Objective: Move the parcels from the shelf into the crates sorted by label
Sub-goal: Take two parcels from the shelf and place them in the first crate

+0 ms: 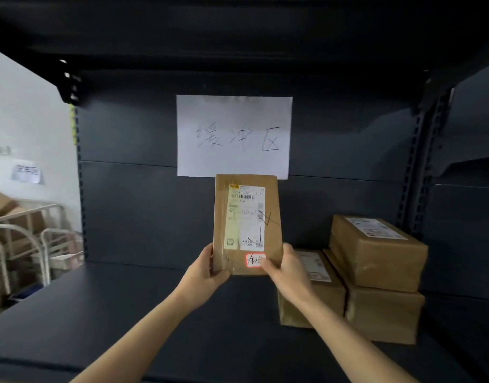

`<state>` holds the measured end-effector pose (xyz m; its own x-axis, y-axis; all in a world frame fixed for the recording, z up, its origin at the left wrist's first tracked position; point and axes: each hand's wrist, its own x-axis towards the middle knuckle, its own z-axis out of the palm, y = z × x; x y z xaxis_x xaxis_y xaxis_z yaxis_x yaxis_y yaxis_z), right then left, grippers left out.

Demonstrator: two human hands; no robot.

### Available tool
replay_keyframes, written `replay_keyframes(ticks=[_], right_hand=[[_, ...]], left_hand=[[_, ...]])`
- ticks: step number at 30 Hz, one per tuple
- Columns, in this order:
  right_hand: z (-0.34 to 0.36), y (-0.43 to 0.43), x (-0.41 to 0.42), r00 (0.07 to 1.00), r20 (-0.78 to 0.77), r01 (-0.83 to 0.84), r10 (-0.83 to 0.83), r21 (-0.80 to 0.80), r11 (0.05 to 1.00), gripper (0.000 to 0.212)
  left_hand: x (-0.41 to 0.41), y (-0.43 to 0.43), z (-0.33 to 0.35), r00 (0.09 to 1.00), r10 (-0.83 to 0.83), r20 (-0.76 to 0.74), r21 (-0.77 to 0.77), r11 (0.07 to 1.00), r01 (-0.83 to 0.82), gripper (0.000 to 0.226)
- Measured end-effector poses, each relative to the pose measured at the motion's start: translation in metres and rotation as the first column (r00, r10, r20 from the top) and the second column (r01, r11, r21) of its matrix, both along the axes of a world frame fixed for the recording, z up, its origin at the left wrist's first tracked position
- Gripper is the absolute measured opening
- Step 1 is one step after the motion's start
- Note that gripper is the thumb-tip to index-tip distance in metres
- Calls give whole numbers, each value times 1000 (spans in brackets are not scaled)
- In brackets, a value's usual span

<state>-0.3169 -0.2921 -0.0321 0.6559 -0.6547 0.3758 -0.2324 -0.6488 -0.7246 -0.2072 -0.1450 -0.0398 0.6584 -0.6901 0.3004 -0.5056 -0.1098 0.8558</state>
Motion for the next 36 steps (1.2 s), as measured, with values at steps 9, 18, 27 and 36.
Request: replay_keyframes(ticks=[9, 18, 27, 36], right_hand=[[-70, 27, 32, 979, -162, -117, 124, 53, 992, 39], [-87, 40, 61, 971, -226, -72, 72, 8, 997, 34], [-82, 29, 55, 951, -285, -120, 121, 22, 993, 55], [-54, 18, 15, 976, -205, -136, 77, -293, 946, 62]], left_hand=[[24, 30, -55, 945, 250, 210, 305, 902, -306, 44], [46, 30, -75, 903, 350, 249, 349, 837, -420, 31], [56, 32, -82, 878, 444, 181, 276, 834, -479, 65], [8, 12, -72, 816, 323, 480, 44, 920, -390, 36]])
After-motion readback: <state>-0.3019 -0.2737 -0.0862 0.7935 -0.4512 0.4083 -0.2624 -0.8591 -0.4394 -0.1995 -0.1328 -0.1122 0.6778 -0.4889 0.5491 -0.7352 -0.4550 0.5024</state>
